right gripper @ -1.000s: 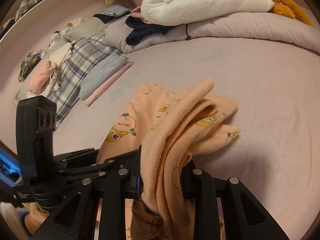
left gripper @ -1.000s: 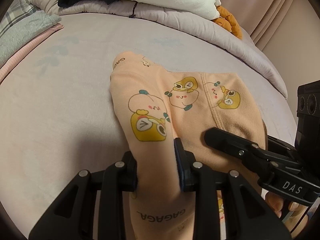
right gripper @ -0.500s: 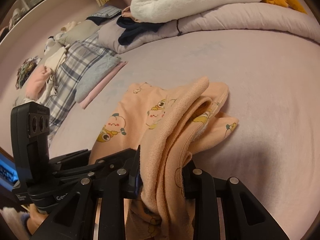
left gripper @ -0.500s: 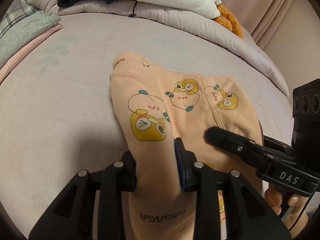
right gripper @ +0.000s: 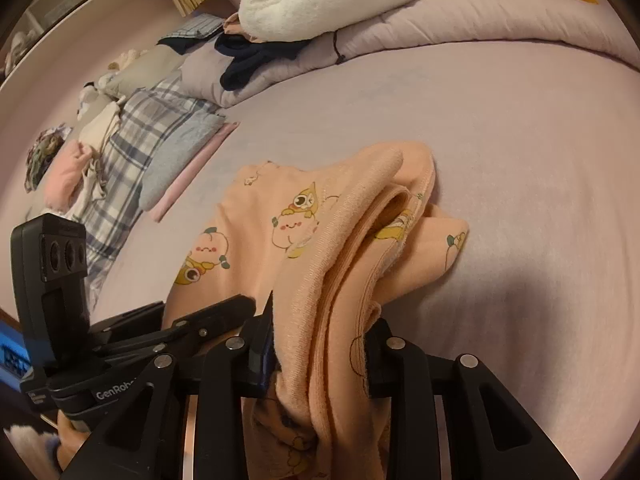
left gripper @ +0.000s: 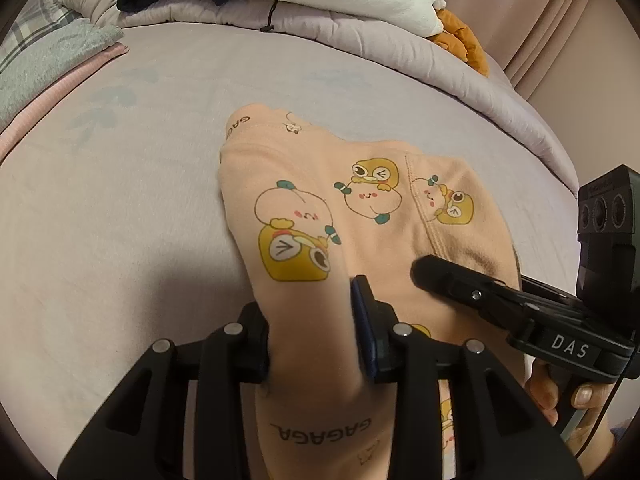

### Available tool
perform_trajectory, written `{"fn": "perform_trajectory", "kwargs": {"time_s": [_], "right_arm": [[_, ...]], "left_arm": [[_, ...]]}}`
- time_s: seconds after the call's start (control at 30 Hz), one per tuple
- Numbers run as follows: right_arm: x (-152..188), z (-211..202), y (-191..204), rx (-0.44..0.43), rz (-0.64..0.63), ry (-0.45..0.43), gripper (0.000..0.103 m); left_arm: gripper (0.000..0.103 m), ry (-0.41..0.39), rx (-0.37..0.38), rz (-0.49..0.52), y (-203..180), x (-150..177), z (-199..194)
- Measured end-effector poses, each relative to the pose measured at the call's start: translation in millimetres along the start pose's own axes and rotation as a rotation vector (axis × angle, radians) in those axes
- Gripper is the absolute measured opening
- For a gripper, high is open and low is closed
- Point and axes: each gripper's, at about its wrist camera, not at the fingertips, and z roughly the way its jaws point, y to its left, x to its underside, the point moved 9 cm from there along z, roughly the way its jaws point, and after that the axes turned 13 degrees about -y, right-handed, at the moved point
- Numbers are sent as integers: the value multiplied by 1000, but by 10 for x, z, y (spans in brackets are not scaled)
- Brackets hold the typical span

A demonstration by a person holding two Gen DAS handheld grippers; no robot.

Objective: Fold small clothes
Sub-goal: 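Carry the held peach shirt with both grippers and lower it toward the bed, then lay the folded shirt flat on the bed with both grippers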

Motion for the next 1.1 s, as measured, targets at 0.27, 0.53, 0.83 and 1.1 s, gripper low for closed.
{"fn": "perform_trajectory", "kwargs": {"time_s": [0.27,0.53,0.83,1.1], "right_arm": [[3,2,-66,17,8,4,39],[1,-15,-115,48,3,4,49],[-3,-51,-157,55,22,7,52],[13,-83,-158,64,43,8,52]], "left_arm": [[37,1,-2,-1,16,-2,4],[41,3,-13,-2,27,-1,-2],[43,0,-27,2,38,9,-41],[43,-6,-36,1,58,42,-113]]}}
